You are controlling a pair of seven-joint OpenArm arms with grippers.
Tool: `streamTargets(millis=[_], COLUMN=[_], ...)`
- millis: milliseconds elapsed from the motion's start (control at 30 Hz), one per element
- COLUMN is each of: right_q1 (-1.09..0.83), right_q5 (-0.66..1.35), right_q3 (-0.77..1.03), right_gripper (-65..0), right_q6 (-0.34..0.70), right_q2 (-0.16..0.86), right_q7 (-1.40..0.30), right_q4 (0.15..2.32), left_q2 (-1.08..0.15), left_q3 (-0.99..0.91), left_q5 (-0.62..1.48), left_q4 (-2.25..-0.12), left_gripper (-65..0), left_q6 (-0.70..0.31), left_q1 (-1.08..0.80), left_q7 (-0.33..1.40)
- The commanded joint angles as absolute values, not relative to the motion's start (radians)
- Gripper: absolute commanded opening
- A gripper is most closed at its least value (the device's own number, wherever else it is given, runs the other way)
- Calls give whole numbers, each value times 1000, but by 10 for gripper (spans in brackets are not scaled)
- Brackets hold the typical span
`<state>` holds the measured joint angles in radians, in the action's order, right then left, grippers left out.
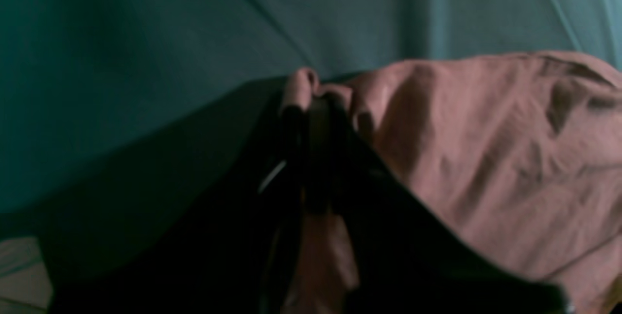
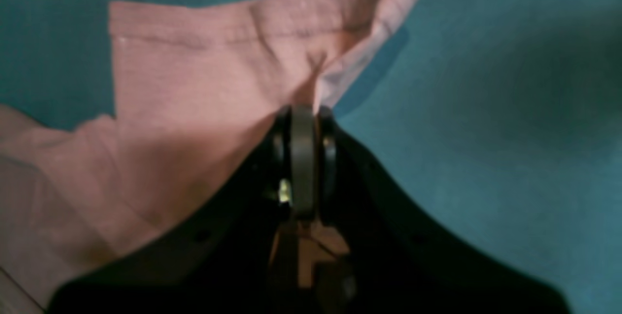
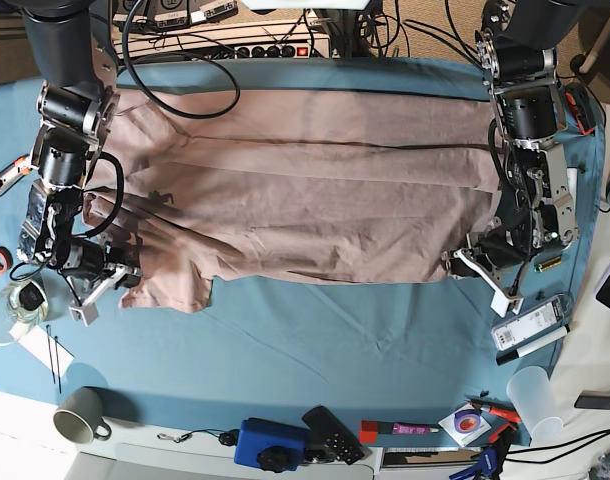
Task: Fold the T-shirt properly
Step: 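Grasp the hem corner with the left gripper too, then lift the hem with both grippers and fold it toward the collar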
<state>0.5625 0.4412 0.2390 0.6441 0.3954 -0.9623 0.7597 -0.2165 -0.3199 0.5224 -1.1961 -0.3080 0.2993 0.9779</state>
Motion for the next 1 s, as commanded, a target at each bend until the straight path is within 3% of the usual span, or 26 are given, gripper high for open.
streamTargets(millis=[0,333,533,733,967], right_q1=[599,598,571,490,388], right_q5=[455,467,657,695,813], right_q3=[239,243,309,411,414], right_gripper=[-650,-650,-650,-650,-650], right_q6=[646,647,698,698,698], right_q2=[413,419,437,442,492], right_q7=[-942,-983,-1135,-1235,-1239], right_q4=[802,934,1035,1223,1304], left_q2=[-219,-219,-220,-235,-297], left_q3=[-317,-317,-317,-317,-317], left_q5=[532,607,607,711,746], left_q4=[-1213,-1353,-1430,-1443,-1443], left_gripper=[-650,-650,-650,-650,-650], left_q6=[-309,-311,-311,-312,-312], left_q1=[314,319,317,313,309], left_q7=[1023,1148,1205,1249,1270])
